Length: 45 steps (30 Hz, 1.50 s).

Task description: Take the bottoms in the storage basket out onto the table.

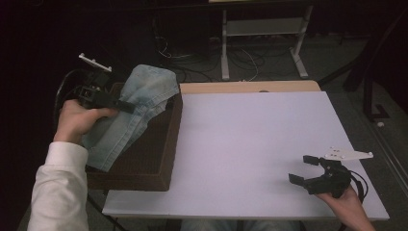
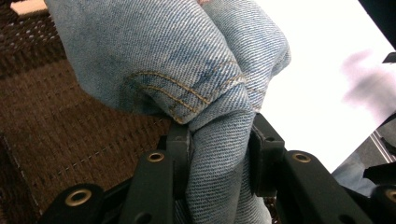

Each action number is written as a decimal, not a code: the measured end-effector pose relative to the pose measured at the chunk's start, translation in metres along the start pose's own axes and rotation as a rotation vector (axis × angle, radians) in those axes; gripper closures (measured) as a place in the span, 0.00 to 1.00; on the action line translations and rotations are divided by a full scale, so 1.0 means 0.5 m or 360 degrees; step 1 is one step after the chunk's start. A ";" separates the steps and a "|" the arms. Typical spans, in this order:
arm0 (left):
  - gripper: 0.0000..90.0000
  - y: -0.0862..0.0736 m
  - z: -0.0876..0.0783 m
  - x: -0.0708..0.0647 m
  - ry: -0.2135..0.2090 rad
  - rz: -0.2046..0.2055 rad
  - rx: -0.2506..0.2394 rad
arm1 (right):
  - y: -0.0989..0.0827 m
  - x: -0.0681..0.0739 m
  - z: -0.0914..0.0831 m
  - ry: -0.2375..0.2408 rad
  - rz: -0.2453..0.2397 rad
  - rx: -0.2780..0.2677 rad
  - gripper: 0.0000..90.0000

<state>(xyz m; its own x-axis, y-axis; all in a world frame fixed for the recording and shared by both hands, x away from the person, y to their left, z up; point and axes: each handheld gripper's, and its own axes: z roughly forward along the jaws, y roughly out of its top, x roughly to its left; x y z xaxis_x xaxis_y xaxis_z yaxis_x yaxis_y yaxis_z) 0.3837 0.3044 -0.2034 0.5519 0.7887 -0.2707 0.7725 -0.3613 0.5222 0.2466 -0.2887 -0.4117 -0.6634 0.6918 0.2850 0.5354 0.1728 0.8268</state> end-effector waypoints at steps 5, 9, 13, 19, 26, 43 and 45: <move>0.73 0.010 -0.005 -0.012 -0.0051 0.0010 -0.0025 | 0.000 0.000 -0.001 0.0000 0.0004 -0.0003 0.00; 0.73 0.021 -0.010 -0.025 -0.0044 0.0016 -0.0030 | -0.001 -0.001 -0.002 -0.0001 0.0011 -0.0001 0.00; 0.73 0.033 -0.015 -0.035 -0.0058 0.0027 -0.0049 | 0.000 0.000 -0.002 -0.0001 0.0011 -0.0003 0.00; 0.73 0.048 -0.019 -0.057 -0.0074 0.0065 -0.0093 | 0.000 -0.002 -0.002 0.0001 0.0009 -0.0006 0.00; 0.73 0.073 -0.020 -0.089 -0.0094 0.0112 -0.0119 | 0.000 -0.003 -0.002 0.0000 0.0016 -0.0014 0.00; 0.73 0.121 0.011 -0.155 -0.0161 0.0229 -0.0156 | 0.000 -0.003 -0.002 0.0004 0.0013 -0.0010 0.00; 0.73 0.125 0.019 -0.160 -0.0170 0.0241 -0.0159 | 0.000 -0.003 -0.002 0.0004 0.0014 -0.0011 0.00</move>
<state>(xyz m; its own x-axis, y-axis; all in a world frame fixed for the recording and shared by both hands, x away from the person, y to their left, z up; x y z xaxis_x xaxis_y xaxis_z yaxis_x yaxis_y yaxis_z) 0.3905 0.2141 -0.1567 0.6936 0.6701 -0.2644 0.6460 -0.4163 0.6398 0.2471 -0.2904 -0.4119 -0.6602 0.6913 0.2936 0.5374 0.1617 0.8276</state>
